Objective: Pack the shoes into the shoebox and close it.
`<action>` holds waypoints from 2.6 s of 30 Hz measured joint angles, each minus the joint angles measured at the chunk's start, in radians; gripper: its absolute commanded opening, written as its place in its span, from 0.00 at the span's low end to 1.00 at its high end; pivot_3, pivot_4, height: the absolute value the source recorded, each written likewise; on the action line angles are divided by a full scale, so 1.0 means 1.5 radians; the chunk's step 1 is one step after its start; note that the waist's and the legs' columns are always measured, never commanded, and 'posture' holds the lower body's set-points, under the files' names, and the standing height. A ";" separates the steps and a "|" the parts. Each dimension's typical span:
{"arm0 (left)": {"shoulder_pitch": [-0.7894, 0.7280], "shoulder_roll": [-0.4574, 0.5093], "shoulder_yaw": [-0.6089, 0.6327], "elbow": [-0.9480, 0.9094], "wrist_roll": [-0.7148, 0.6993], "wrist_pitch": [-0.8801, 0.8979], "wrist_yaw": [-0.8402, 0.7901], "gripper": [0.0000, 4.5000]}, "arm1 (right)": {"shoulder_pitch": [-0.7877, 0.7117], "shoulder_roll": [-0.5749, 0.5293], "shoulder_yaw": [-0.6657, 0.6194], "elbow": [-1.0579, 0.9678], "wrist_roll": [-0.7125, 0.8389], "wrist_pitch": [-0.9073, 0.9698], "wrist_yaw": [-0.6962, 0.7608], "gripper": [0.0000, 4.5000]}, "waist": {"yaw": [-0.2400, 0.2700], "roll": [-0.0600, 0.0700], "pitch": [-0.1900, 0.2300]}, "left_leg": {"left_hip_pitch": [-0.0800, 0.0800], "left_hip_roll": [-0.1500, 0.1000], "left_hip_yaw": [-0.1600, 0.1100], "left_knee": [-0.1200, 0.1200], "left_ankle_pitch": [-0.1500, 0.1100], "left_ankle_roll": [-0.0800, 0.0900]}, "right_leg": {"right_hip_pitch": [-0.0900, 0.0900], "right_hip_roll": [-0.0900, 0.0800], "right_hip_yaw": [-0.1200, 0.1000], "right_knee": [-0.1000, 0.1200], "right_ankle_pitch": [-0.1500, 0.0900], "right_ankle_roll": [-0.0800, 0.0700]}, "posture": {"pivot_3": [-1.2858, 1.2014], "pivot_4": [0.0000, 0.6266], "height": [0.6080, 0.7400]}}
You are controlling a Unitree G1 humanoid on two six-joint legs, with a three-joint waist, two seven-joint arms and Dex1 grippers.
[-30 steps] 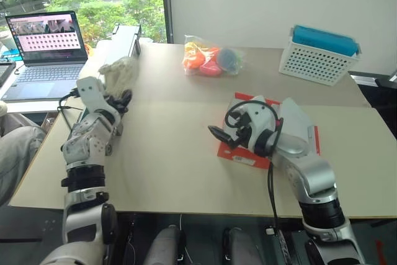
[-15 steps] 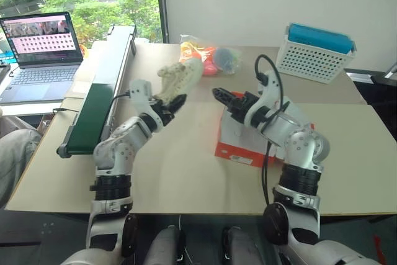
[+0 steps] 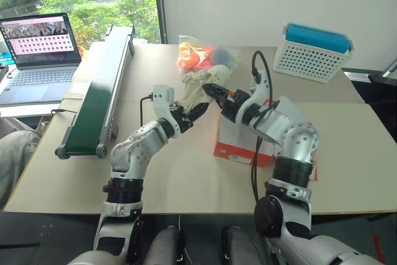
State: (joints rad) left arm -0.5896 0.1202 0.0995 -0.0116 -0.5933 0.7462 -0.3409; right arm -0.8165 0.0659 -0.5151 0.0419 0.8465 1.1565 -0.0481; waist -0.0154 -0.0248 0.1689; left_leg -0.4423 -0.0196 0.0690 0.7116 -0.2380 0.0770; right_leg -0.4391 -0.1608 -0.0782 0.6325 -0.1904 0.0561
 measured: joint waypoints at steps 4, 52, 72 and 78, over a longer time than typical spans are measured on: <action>0.000 0.000 -0.002 -0.001 0.000 0.002 -0.002 0.59 | -0.018 -0.016 -0.016 0.035 0.001 -0.036 -0.007 1.00 | 0.000 0.000 0.000 | 0.000 0.000 0.000 0.000 0.000 0.000 | 0.000 0.000 0.000 0.000 0.000 0.000 | 0.52 0.24 0.69; 0.077 0.089 -0.168 -0.056 0.148 -0.095 -0.147 0.99 | -0.106 -0.425 0.074 0.192 -0.020 0.190 -0.086 0.18 | -0.002 0.004 0.002 | 0.000 0.001 0.003 0.000 -0.004 0.007 | -0.001 0.000 0.003 -0.001 0.000 0.000 | 0.52 0.24 0.69; 0.089 0.086 -0.167 -0.055 0.161 -0.112 -0.146 1.00 | -0.094 -0.431 0.367 0.305 -0.275 0.062 0.198 0.71 | 0.003 0.004 0.002 | 0.000 0.000 0.003 0.001 -0.005 0.008 | 0.000 -0.001 0.003 -0.002 0.000 0.001 | 0.52 0.24 0.69; 0.089 0.092 -0.154 -0.055 0.163 -0.112 -0.142 1.00 | -0.127 -0.418 0.367 0.253 -0.304 0.068 0.200 0.78 | 0.002 0.004 0.002 | -0.001 0.000 0.003 0.001 -0.002 0.004 | -0.001 -0.001 0.003 -0.002 0.000 0.001 | 0.52 0.24 0.69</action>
State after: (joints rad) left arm -0.4566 0.2588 -0.1312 -0.0948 -0.3485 0.5779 -0.5537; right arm -1.0075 -0.5610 0.0354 0.4212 0.3907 1.2581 0.2525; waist -0.0120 -0.0181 0.1724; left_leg -0.4445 -0.0191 0.0732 0.7127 -0.2408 0.0822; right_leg -0.4413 -0.1624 -0.0735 0.6292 -0.1903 0.0572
